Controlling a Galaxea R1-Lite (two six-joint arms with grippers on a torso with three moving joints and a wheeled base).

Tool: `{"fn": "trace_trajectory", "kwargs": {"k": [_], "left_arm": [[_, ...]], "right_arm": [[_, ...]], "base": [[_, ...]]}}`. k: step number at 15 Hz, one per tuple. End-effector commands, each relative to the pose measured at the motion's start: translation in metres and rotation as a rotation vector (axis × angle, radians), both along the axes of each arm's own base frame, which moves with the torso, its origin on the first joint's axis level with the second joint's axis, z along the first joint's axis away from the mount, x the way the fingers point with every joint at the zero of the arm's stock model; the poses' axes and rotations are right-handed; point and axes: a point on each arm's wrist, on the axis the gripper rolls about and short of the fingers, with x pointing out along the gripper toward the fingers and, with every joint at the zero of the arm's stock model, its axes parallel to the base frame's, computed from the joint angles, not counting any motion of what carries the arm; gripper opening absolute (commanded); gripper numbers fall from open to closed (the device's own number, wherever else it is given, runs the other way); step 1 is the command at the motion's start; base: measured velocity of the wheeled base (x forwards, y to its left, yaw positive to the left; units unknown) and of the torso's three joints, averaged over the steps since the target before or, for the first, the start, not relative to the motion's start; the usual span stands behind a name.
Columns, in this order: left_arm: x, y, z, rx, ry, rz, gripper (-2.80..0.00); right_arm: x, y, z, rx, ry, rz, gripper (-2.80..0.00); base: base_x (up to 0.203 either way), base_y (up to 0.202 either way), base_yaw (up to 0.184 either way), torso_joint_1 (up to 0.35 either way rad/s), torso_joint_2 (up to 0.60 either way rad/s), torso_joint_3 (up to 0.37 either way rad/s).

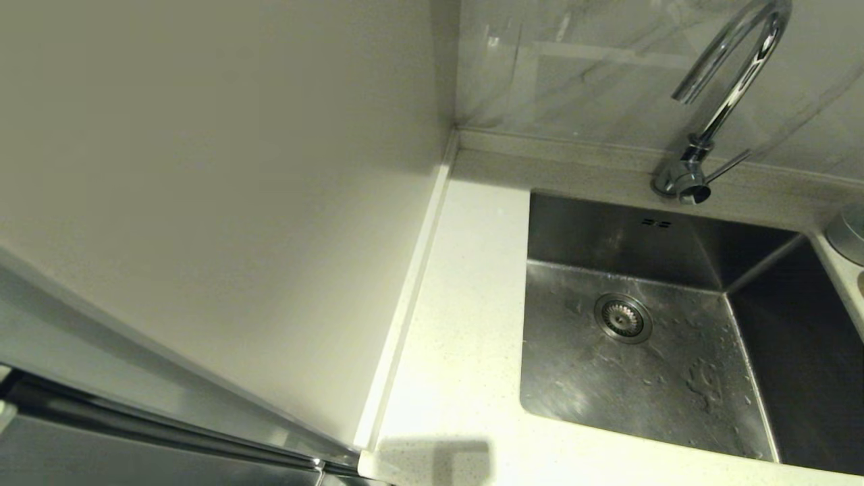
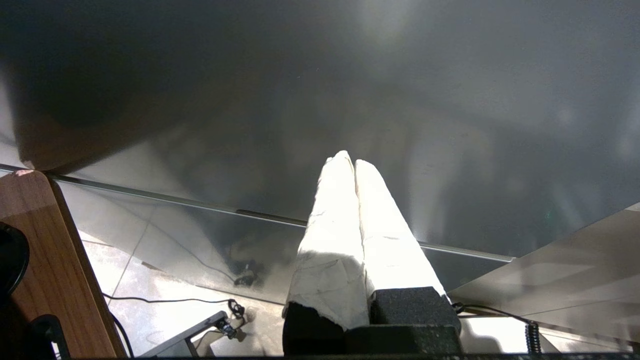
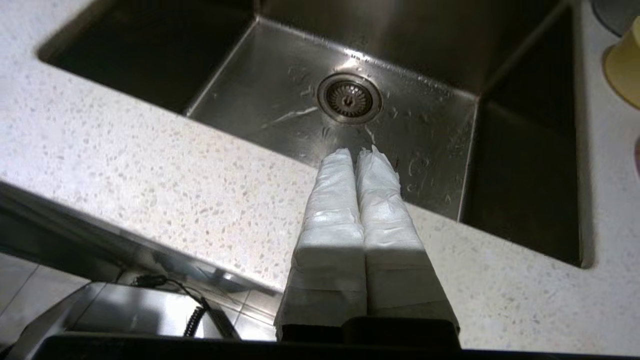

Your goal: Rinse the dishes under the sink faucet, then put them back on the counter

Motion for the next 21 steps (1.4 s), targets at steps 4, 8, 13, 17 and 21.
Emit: {"fn": "trace_trajectory", "kwargs": {"k": [4,8,13,17,21], "left_arm": [[0.0002,0.0000,-0.0008,0.000,0.003,0.000,-2.80],[0.0002,0.0000,-0.0008,0.000,0.003,0.000,-2.80],[0.0002,0.0000,-0.0008,0.000,0.003,0.000,-2.80],[0.0002,0.0000,-0.0008,0.000,0.003,0.000,-2.80],[0.0002,0.0000,-0.0008,0.000,0.003,0.000,-2.80]], "right_arm": [[0.0005,-0.0008,-0.0031,0.136,0.010,-0.034,-2.80],[0.0005,-0.0011,-0.0029,0.152,0.007,-0.047,-2.80],[0.0005,-0.0011,-0.0030,0.152,0.009,-0.047,-2.80],[0.0005,-0.0011,-0.0029,0.152,0.007,-0.046,-2.80],[0.0005,-0.0011,-0.0029,0.152,0.007,-0.046,-2.80]], "base": [[0.000,0.000,0.000,0.000,0.00,0.000],[0.000,0.000,0.000,0.000,0.00,0.000],[0.000,0.000,0.000,0.000,0.00,0.000],[0.000,0.000,0.000,0.000,0.00,0.000],[0.000,0.000,0.000,0.000,0.00,0.000]]}}
